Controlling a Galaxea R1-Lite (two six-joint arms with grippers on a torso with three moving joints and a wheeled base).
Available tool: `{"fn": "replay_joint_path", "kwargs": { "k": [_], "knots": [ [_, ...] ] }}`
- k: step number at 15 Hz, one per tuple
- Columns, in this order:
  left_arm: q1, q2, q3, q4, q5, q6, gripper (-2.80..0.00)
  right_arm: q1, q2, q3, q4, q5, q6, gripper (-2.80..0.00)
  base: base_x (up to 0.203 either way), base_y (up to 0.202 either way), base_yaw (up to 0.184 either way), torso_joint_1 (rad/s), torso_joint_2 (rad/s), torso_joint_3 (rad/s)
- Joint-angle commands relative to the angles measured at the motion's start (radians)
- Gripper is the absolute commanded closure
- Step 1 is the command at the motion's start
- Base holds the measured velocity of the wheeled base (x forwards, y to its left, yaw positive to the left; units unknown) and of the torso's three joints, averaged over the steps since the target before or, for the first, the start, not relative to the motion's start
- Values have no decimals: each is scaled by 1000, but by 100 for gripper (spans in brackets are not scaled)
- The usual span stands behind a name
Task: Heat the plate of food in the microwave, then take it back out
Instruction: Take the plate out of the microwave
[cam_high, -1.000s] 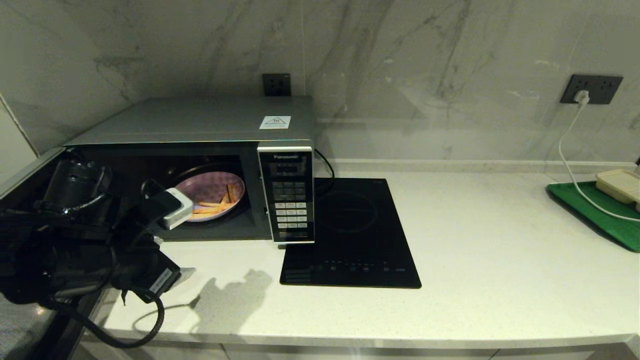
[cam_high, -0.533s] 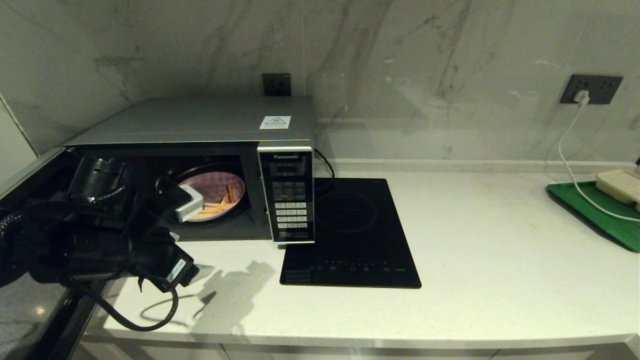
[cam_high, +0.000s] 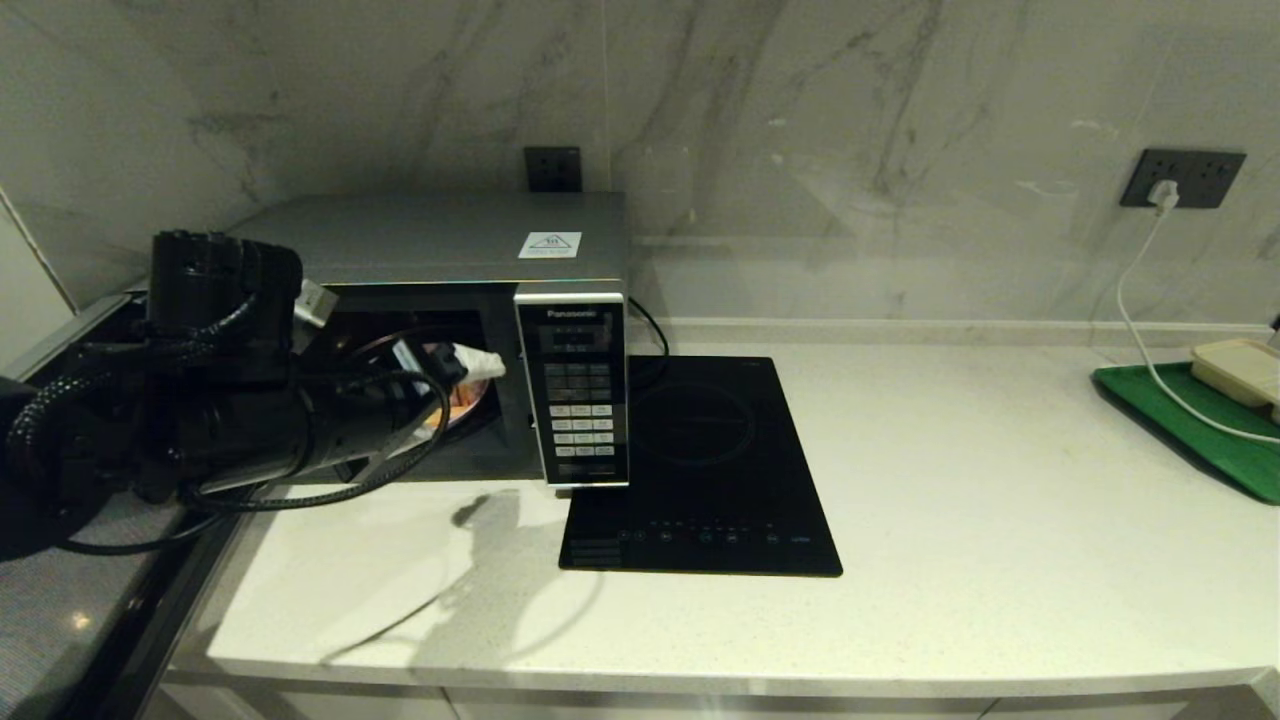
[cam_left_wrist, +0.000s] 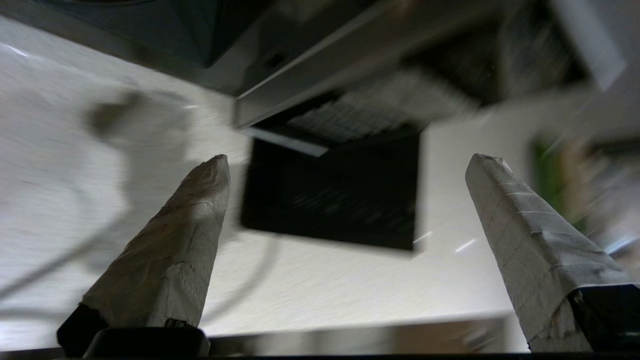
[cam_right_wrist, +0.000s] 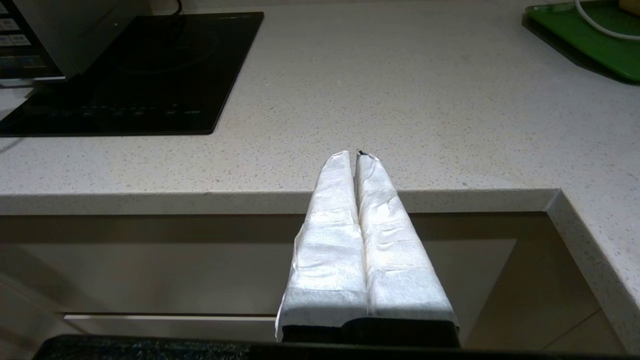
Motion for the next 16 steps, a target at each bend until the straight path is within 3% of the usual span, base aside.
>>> {"fn": "replay_joint_path", "kwargs": {
  "k": [1,3,5,7,11,16],
  "knots": [
    [18,18,-15,-55,102,-368,-280,0,0,0,0,0,1,0,0,0,0,0,0,0],
    [32,20,-14,-56,196,-464,-280,0,0,0,0,0,-1,0,0,0,0,0,0,0],
    [39,-7,18,-48,232,-532,-280,0,0,0,0,0,1,0,0,0,0,0,0,0],
    [43,-35,83,-49,234,-544,-280,0,0,0,0,0,1,0,0,0,0,0,0,0],
    [133,0,115,-49,231,-594,-280,0,0,0,0,0,1,0,0,0,0,0,0,0],
    [250,43,125,-45,228,-583,-280,0,0,0,0,0,1,0,0,0,0,0,0,0]
  ]
}}
